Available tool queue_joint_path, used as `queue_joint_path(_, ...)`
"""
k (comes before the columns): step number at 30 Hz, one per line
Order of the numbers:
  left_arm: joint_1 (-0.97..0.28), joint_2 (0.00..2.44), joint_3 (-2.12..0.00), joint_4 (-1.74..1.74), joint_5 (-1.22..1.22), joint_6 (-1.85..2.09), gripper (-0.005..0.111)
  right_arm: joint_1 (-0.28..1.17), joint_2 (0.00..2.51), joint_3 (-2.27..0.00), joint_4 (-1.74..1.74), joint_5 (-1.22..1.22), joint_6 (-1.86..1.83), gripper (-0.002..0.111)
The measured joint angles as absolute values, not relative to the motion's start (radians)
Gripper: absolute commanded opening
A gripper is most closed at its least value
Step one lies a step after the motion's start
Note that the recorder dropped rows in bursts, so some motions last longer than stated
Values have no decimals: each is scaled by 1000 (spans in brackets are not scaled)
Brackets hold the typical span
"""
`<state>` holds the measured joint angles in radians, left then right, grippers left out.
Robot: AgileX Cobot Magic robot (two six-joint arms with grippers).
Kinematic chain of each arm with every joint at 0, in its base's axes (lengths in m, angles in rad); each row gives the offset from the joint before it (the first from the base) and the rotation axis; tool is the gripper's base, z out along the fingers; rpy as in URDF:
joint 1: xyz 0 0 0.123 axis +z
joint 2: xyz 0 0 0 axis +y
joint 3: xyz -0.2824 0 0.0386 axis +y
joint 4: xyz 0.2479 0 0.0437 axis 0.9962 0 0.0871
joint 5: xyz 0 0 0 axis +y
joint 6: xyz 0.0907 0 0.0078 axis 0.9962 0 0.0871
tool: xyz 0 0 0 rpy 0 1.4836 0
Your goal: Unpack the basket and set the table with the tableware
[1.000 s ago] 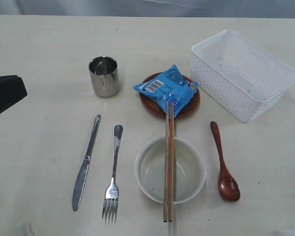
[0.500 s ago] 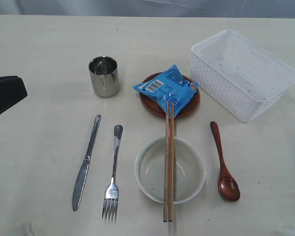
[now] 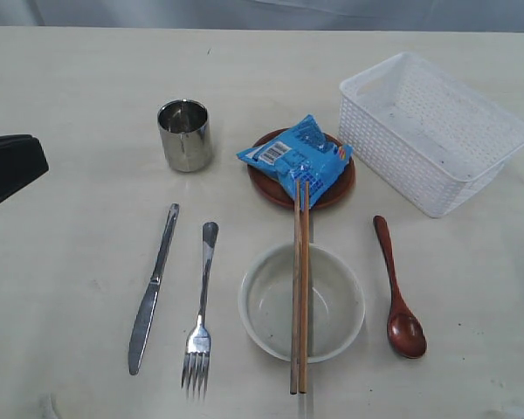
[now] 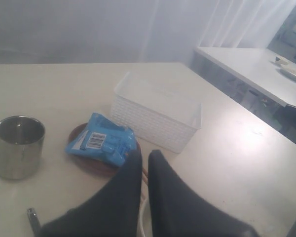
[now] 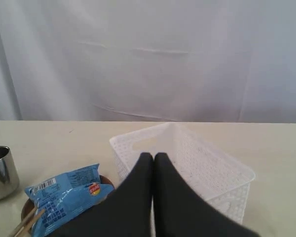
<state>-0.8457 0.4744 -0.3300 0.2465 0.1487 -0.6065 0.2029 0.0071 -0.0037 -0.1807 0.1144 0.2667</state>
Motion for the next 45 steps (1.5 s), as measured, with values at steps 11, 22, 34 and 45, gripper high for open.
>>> queue_joint_path(11,-846,474,-330,247,149,-601,5,203,7,-4,-173,114,267,0)
queue_joint_path(22,-403,132,-233,277,159,-678,5,203,7,-4,-173,114,271,0)
queue_joint_path(34,-103,5,-6,304,168,-648,5,203,7,-4,-173,114,272,0)
queue_joint_path(45,-56,4,-4,307,187,-639,5,203,7,-4,-173,114,272,0)
